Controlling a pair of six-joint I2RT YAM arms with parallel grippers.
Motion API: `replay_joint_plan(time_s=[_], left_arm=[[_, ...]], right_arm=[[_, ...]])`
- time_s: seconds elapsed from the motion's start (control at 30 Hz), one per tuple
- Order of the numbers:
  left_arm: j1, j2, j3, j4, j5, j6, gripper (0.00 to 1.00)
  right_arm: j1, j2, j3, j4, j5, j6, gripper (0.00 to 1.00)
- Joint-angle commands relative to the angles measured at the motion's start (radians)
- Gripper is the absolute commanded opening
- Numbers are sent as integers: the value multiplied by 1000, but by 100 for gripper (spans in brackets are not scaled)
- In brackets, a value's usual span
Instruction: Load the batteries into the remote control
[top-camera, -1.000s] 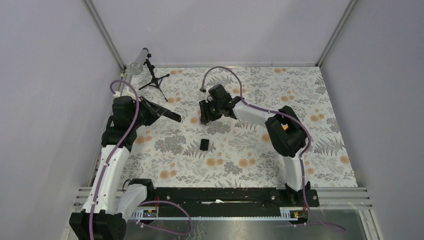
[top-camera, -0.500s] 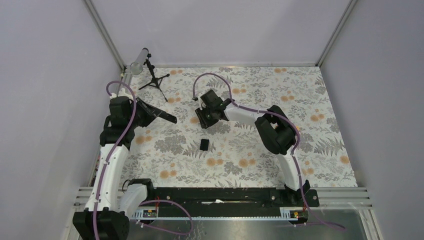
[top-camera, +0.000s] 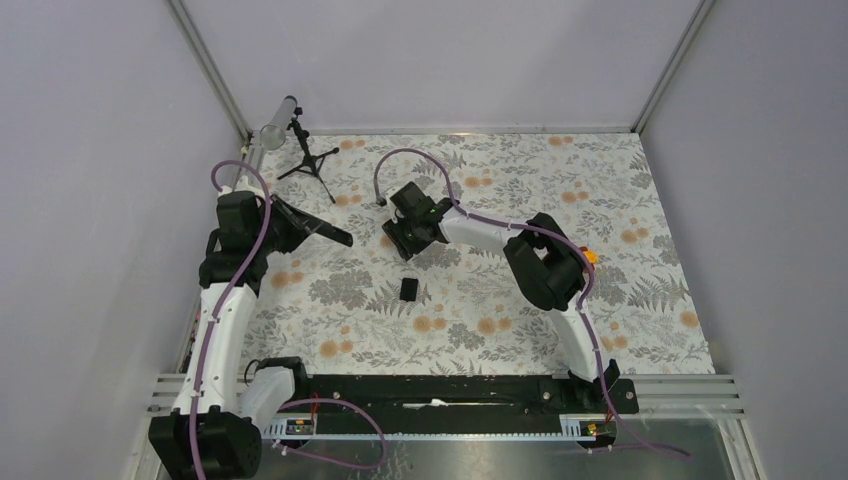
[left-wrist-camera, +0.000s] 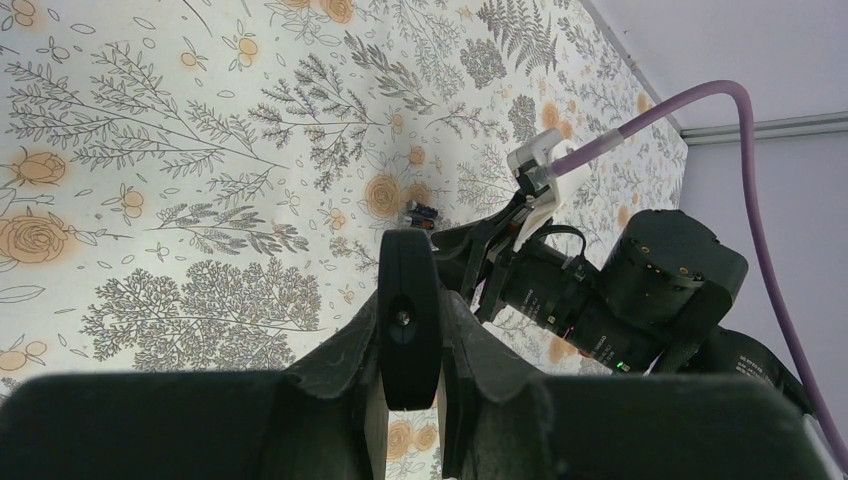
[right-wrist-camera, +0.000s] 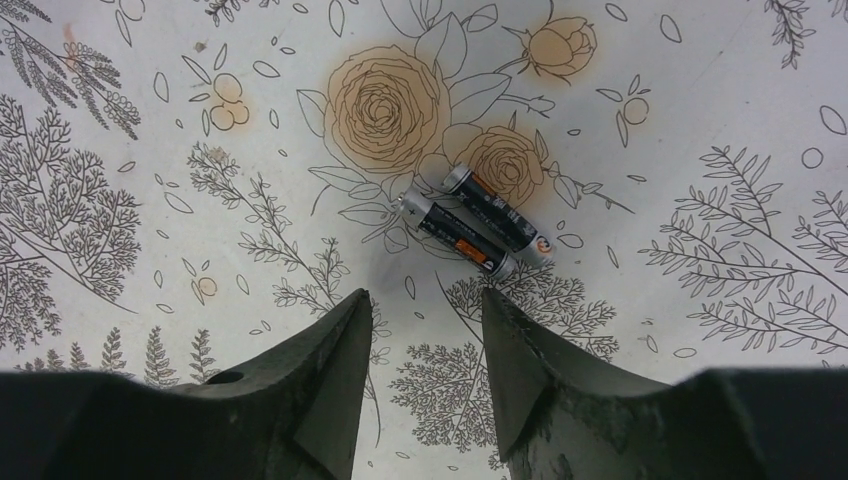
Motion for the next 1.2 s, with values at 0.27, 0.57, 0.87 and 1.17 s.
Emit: replay_joint_plan(time_s=[0.27,0.57,0.87,1.17], left_arm=[[33,-4,17,44,44,28,0],[46,-4,19,34,54,33,0],[54,0,21,34,59,30,0],[60,7,9,51,72,17,0]], right_arm=[[4,10,106,-30,15,-119,50],[4,85,154,-46,-21,-175,51],[4,83,148,-74,-38,-203,42],[2,88,196,-211,-58,-249,55]])
